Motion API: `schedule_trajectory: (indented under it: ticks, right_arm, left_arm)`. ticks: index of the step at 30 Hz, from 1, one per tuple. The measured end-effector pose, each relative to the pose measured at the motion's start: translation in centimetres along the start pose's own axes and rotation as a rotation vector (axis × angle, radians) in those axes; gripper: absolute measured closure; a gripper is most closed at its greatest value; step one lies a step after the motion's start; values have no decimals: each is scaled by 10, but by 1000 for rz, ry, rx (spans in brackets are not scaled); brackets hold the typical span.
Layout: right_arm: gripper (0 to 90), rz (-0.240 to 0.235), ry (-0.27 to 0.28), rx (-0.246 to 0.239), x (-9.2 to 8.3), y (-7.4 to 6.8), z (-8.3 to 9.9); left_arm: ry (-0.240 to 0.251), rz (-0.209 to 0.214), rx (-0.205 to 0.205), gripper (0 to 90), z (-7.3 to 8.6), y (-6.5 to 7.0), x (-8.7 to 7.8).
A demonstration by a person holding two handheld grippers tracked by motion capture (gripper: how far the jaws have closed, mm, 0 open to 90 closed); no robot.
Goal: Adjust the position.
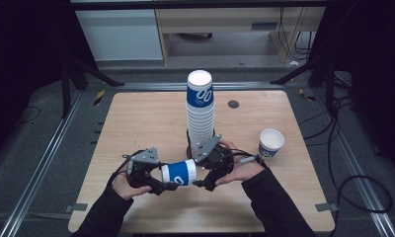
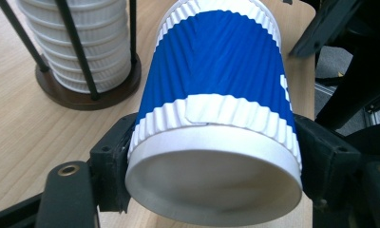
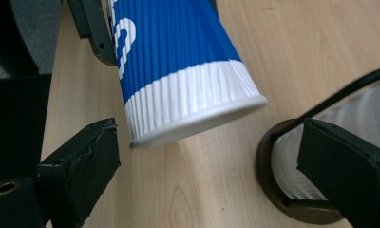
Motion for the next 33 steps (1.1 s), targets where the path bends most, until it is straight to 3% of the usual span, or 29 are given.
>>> schedule_trajectory:
  ticks: [5,10,17,21,24,29,33]
  right_arm:
    - [68,36,40,23,-15,4,5]
    - [79,62,140,87,-28,6,15]
    - [70,86,200,148,-37,7,28]
    - [67,83,226,164,-39,7,31]
    - [73,73,277,189,-40,6,33]
    - [60,49,289,210,-33,5,36]
    - [62,24,335,230,-28,3,37]
  left_arm:
    - [35,-12,0,249,0,-2,-5]
    - [88,-17,6,249,-2,-1,-10]
    - [134,-22,9,249,-3,0,-13]
    - [151,-11,9,249,-4,0,-13]
    - [165,-4,12,249,-4,1,-13]
    - [192,8,16,249,-6,3,-14]
    - [204,20,21,249,-7,5,-14]
Point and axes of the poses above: each handheld gripper's, and its own axes: x roughly forward along the jaws, z roughly out of its underside, y roughly to its right, the point moved 1 cm from there along x, roughly forward along the jaws, and after that the axes turned 5 degrees about -x, right-handed, at the moved point
